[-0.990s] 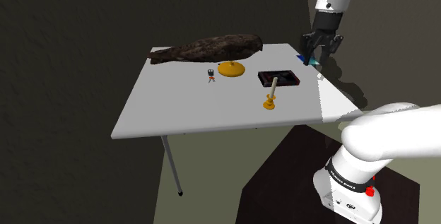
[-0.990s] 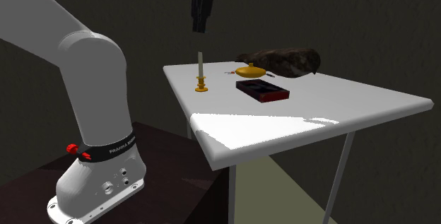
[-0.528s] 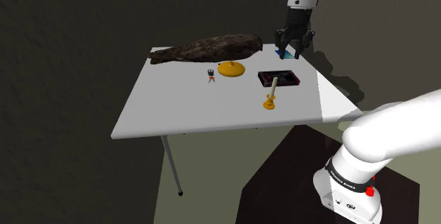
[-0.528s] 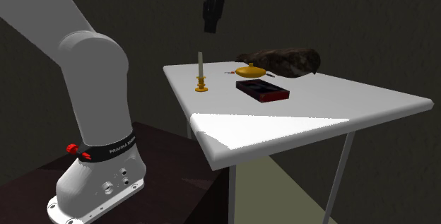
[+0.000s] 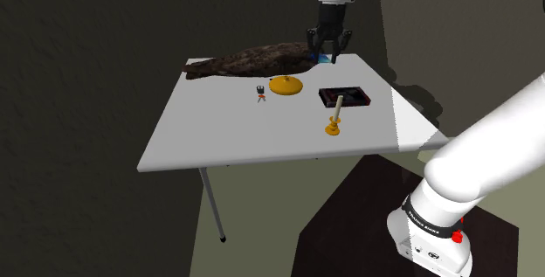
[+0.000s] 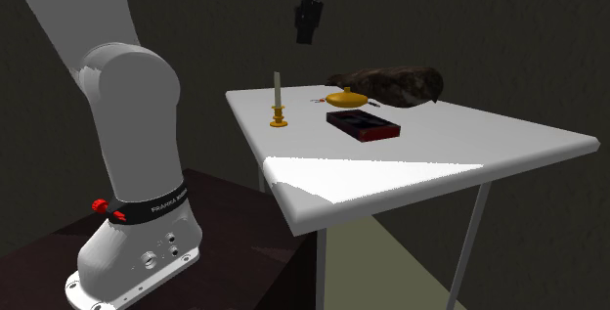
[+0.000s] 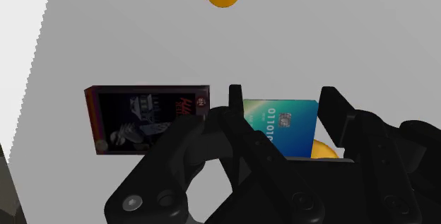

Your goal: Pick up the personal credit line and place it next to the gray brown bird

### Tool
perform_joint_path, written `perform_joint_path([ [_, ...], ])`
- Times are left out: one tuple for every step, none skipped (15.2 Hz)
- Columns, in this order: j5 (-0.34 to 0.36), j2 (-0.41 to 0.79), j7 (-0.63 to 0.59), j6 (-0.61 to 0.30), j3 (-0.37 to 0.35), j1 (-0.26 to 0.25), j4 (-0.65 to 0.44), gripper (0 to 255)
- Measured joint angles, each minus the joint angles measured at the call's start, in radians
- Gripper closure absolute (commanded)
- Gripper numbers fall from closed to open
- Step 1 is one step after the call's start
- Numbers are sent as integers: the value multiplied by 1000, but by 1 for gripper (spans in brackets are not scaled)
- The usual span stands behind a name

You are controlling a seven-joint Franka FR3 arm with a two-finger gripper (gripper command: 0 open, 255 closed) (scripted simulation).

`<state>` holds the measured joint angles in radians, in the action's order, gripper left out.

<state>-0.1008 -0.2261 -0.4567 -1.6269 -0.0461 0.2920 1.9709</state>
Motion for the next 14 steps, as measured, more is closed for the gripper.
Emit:
perform_joint_path([
  [-2,32,-12,-4,-8,-5,-30,255],
  [-2,60,-23,1,-14,-9,-64,255],
  [-2,100,-35,7,-21,-14,-112,255],
  [0,139,-42,7,-25,-16,-151,255],
  [1,178,-55,7,-31,-21,-190,255],
  [3,219,-65,11,-36,-26,-236,255],
  [5,264,-79,18,-42,-32,-289,255],
  [8,300,-90,29,-47,-37,-336,255],
  [10,332,-97,36,-50,-41,-377,255],
  [12,352,-100,38,-51,-43,-399,255],
  [12,361,-102,30,-52,-44,-399,255],
  [12,362,-101,19,-52,-44,-390,255],
  [13,365,-99,8,-51,-43,-381,255],
  [13,367,-97,-3,-51,-43,-373,255],
])
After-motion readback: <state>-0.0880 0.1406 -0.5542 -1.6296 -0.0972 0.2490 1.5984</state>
